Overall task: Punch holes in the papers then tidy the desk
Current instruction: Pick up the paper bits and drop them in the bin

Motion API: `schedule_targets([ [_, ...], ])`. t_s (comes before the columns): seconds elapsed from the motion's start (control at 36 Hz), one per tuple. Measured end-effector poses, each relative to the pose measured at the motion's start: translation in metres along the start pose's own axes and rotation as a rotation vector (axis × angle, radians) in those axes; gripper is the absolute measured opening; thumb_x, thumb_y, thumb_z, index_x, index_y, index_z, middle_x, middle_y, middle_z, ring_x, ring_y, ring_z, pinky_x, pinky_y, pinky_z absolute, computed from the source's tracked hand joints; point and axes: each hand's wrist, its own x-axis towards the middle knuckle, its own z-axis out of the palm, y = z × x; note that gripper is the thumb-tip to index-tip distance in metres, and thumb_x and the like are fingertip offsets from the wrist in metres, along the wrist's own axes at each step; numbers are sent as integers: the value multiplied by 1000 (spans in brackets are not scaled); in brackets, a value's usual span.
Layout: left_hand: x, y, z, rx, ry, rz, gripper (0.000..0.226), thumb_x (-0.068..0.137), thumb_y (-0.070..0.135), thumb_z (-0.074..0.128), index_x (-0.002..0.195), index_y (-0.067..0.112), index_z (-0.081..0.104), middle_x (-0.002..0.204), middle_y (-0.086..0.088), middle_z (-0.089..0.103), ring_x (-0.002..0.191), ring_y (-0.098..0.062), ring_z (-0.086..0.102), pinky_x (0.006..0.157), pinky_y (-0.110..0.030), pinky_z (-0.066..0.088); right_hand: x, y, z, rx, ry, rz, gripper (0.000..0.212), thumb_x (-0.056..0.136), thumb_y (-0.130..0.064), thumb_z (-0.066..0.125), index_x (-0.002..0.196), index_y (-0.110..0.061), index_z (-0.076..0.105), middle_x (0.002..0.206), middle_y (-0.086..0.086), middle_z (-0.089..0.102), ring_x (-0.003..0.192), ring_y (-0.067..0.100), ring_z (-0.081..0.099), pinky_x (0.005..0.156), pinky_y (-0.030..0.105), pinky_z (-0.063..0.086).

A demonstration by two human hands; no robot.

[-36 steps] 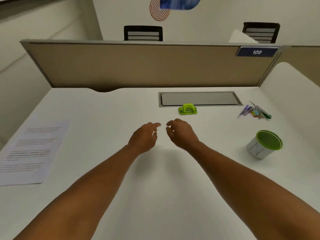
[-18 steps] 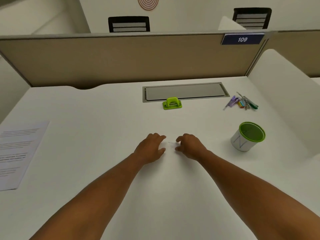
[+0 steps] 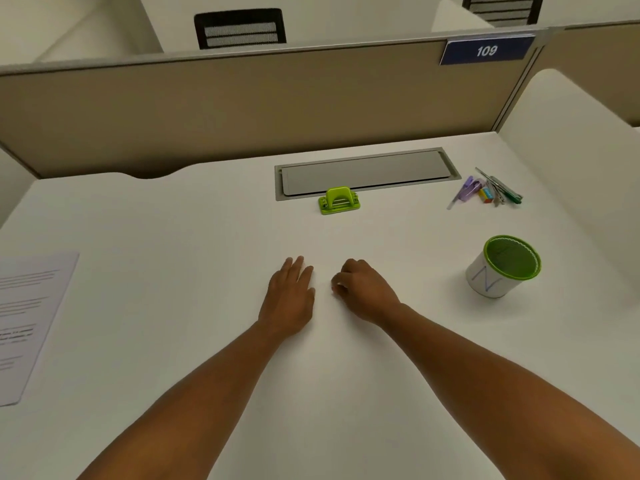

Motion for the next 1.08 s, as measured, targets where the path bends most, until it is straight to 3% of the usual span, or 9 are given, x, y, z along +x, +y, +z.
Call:
schedule_targets([
  [0.14,-3,-4,9,-15,28,-33,58,103,40,23,155,13,19,164,-6,7,152,-24,-1,123,-42,5,0,-6,9,-49,-25,-87,41,97,-39,54,130,-14,60,131,7,57,119,29,49,96,40,43],
  [0.22,-4,-7,12,-17,29,-62,60,103,41,21,155,11,16,164,-6,6,152,-23,-3,123,-41,2,-10,-4,15,-75,-22,-149,39,99,-32,53,129,-9,61,135,10,57,125,31,48,100,41,43],
  [0.36,-11,-10,20,-46,12,-83,68,100,49,19,156,11,11,165,-6,1,152,-21,-6,123,-41,0,-34,13,13,-87,12,-161,30,96,-11,54,124,-8,64,129,8,62,118,29,55,87,41,54],
  [0.47,-11,0,20,-17,13,-121,73,97,53,17,156,9,9,164,-8,-3,152,-23,-8,123,-43,-1,-35,19,3,-18,159,-7,26,88,2,60,111,-5,71,109,8,69,96,31,62,74,36,55],
  [0.56,-12,11,21,0,18,-156,73,97,52,15,155,8,7,164,-9,-5,151,-24,-9,123,-45,-2,-32,21,0,-37,165,137,22,88,4,55,102,-4,71,102,7,65,91,29,56,69,37,53],
  [0.64,-13,13,20,41,17,-151,71,98,49,13,155,7,7,164,-10,-4,152,-25,-8,123,-47,0,-33,16,3,-111,118,162,18,87,5,50,92,-3,66,97,7,59,87,27,49,66,37,48],
  [0.78,-13,13,19,60,10,-150,68,99,45,15,156,7,8,164,-10,-3,152,-25,-6,123,-47,1,-36,0,14,-97,91,8,22,89,-1,55,106,-3,68,102,9,62,93,29,53,73,36,50],
  [0.92,-14,13,19,83,24,-156,67,100,45,17,156,8,11,164,-10,1,152,-24,-2,122,-47,4,-21,-7,9,-15,148,25,28,91,-1,54,115,-2,68,109,12,65,97,31,56,78,38,53],
  [1.08,-14,13,20,96,43,-162,67,99,46,20,155,9,14,164,-8,5,152,-23,1,123,-45,5,-25,-8,16,-86,49,-116,35,100,-31,48,113,-3,65,120,12,61,110,32,54,91,38,48],
])
